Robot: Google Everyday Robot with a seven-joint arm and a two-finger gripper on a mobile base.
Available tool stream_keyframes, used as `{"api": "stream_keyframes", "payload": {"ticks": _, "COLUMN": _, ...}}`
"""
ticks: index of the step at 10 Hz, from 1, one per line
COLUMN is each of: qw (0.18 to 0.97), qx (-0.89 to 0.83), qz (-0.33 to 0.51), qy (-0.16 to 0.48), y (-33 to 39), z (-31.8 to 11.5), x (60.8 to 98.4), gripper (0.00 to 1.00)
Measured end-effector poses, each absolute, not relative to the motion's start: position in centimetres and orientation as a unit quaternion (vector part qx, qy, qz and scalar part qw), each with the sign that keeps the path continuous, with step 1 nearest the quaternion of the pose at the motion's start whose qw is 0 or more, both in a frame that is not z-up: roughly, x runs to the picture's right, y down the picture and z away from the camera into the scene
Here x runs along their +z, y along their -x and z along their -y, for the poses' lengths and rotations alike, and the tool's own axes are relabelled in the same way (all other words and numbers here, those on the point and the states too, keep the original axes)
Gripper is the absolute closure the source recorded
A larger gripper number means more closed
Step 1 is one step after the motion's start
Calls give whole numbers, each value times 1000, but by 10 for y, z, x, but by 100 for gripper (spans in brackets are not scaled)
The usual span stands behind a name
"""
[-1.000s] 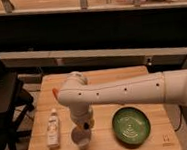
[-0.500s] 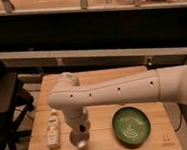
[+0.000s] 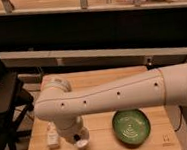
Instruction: Place the eraser in the ceramic cup
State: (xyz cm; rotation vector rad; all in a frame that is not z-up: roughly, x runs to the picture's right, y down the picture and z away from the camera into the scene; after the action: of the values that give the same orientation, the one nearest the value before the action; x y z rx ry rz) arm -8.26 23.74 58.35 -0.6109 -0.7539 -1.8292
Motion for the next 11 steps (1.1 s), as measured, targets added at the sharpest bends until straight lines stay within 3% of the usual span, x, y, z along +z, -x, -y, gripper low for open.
{"api": "stream_keyframes", "payload": {"ticks": 5, "qw": 508, "qx": -734, "qz": 358, "qy": 272, "y": 69, "z": -278, "x": 603, "gripper": 38}}
{"api": "stream_keyframes", "payload": {"ticks": 7, "qw": 512, "qx": -730, "qz": 362, "qy": 272, "y": 67, "z": -280, "x": 604, "gripper": 23}}
{"api": "stream_keyframes", "payload": {"ticks": 11, "qw": 536, "qx": -725, "qz": 356, "qy": 247, "y": 63, "z": -269, "x": 602, "gripper": 20}}
